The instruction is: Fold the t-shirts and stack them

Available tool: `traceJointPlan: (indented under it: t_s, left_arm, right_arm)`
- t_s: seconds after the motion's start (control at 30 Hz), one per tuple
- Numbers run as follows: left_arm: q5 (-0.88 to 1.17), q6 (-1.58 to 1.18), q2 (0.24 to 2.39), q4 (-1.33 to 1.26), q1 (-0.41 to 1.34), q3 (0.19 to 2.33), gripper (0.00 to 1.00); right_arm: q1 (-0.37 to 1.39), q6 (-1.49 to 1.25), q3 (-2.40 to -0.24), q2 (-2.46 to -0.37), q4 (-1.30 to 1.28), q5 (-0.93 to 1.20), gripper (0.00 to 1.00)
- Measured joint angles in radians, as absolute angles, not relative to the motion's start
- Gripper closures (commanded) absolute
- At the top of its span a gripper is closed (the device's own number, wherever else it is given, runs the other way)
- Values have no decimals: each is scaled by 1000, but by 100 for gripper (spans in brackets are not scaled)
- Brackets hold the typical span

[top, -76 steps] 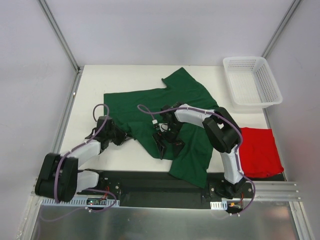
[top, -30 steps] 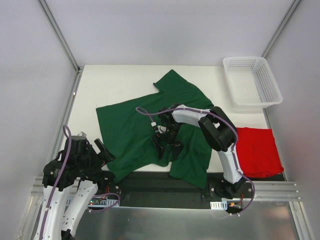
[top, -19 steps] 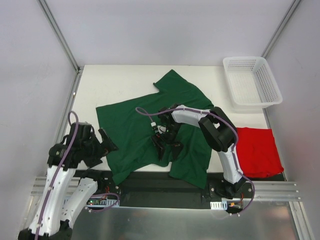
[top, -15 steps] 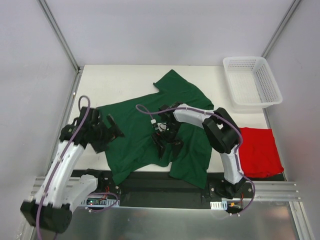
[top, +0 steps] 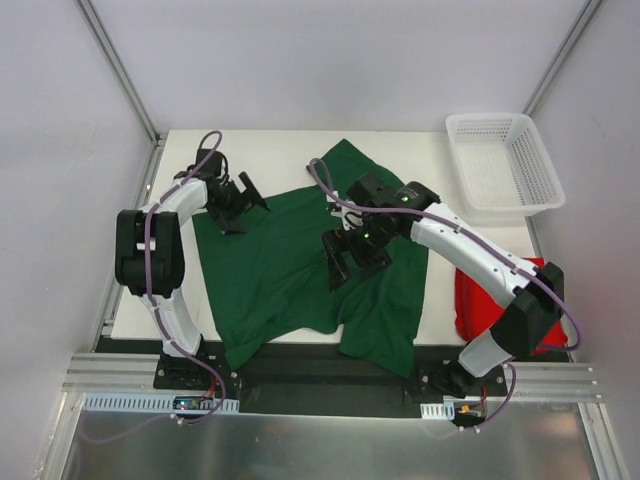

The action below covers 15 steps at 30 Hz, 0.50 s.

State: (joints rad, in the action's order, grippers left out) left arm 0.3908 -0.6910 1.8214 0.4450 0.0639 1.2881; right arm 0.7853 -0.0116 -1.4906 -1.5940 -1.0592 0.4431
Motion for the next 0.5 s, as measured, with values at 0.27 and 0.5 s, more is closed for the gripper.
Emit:
traceJointPlan:
  t_s: [0.27,0.5]
  left_arm:
    - [420,-661,1987,428,10,1409,1]
    - [455,-661,2082,463,-59,1510,1]
  right_arm:
    - [776,-74,-1510,-1517,-1121,443,4]
    - [776,-101,-1534,-1514,-1154,454,4]
